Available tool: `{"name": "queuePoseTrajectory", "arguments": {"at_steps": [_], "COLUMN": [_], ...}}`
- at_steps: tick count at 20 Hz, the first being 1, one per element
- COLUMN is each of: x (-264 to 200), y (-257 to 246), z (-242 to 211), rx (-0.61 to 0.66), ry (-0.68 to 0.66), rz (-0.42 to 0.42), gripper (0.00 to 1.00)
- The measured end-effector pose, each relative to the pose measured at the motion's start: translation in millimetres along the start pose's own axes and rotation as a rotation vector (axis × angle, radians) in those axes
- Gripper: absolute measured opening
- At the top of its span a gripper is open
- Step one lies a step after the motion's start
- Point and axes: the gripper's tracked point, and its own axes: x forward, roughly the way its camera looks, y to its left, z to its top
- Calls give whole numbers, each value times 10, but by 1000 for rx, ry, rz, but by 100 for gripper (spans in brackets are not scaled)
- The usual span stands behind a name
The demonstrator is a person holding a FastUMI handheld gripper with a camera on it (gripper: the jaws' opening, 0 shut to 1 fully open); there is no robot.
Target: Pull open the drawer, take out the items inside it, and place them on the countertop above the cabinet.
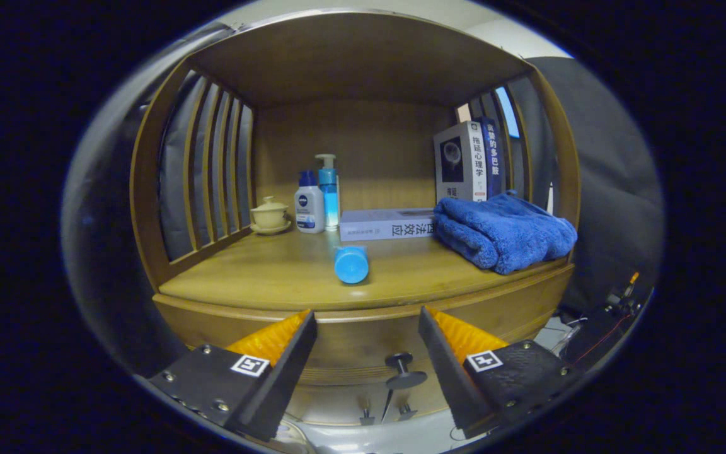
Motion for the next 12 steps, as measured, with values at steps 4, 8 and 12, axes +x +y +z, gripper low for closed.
{"name": "queuePoseTrajectory", "arguments": {"at_steps": [4, 8, 12], "x": [1, 10, 5], "y": [8, 9, 3], "z": [5, -1, -9], "rx": [-18, -7, -13], "ry": [-10, -3, -9], "rz": [2, 8, 7], "gripper": [98, 98, 98]}}
